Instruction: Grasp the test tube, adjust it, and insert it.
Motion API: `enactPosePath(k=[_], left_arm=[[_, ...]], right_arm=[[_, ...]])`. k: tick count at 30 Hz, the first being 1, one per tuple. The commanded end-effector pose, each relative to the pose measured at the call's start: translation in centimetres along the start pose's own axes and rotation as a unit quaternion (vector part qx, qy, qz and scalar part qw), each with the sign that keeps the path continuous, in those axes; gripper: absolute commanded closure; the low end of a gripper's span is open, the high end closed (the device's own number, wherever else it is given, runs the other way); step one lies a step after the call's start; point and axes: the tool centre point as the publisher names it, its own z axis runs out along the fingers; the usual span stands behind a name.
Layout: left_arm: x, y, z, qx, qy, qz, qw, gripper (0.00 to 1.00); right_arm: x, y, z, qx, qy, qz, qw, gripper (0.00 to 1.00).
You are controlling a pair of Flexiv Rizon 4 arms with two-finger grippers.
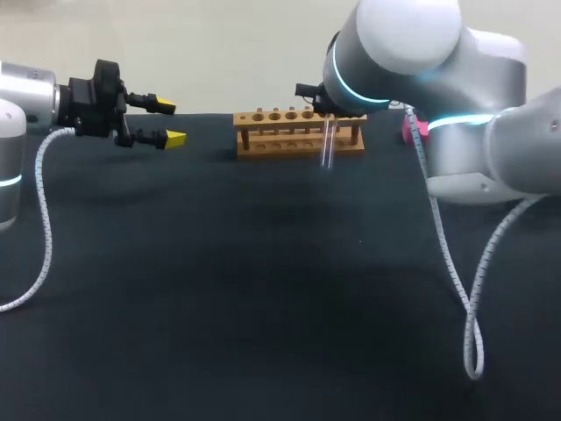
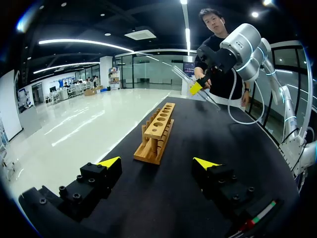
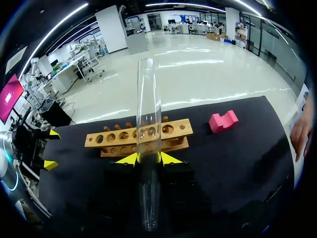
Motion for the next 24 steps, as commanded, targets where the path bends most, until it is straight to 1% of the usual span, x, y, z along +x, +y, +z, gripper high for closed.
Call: enactPosePath(k=[1,8,24], left_arm=[[0.13,-0.16,-0.07,-0.002,-0.002,0.002,1.0,0.0],[0.13,-0.16,-0.07,-0.002,-0.002,0.002,1.0,0.0],[0.13,-0.16,-0.07,-0.002,-0.002,0.002,1.0,0.0]], right_arm=[[0.68,-0.52,-2.37,0.001,-0.064,-0.002,0.998,1.0],[0.64,-0.79,-2.87,-0.006,-0.073,-0.008,0.997,1.0],[0.64,-0.79,-2.87,-0.006,-0.073,-0.008,0.997,1.0]])
